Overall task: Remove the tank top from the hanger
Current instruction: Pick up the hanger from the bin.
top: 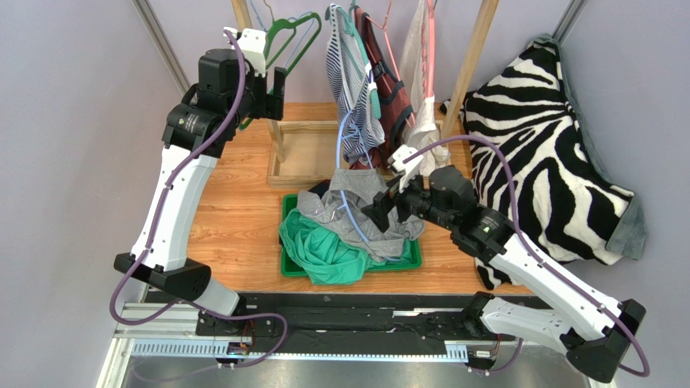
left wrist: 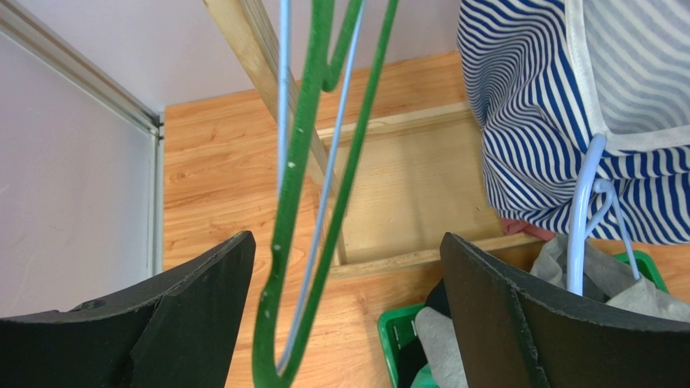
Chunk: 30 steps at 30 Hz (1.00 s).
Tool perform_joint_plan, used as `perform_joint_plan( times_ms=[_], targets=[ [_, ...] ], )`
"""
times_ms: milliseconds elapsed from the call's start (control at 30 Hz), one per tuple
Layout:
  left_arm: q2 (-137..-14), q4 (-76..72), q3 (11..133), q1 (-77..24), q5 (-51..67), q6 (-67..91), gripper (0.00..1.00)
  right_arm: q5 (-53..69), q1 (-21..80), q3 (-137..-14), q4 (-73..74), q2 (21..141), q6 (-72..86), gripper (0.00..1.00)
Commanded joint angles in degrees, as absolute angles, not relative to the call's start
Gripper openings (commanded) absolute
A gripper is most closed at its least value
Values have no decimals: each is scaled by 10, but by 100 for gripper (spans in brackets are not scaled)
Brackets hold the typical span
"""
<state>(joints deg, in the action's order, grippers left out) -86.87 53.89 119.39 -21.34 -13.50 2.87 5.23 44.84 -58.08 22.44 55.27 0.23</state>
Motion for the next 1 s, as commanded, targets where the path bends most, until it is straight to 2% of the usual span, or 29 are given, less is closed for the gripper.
perform_joint_plan(
  times_ms=[0, 100, 300, 667, 800, 967],
  targets=[
    [-839, 518, 1170, -212, -120, 25, 93, 72, 504, -558, 181, 565, 3, 100],
    [-825, 510, 1152, -212, -115, 29, 94, 48, 537, -532, 162, 574, 3, 98],
    [-789, 511, 1135, -212, -84, 46, 95, 11, 543, -478, 85, 598, 27, 87],
    [-684, 506, 1066, -213, 26, 69, 96, -58, 538, -471, 4, 687, 30, 68],
    [-666, 516, 1053, -213, 47, 62, 97, -68, 534, -463, -20, 696, 33, 55],
    [-653, 517, 1037, -213, 64, 64, 97, -75, 534, -449, -32, 702, 36, 50]
  ],
)
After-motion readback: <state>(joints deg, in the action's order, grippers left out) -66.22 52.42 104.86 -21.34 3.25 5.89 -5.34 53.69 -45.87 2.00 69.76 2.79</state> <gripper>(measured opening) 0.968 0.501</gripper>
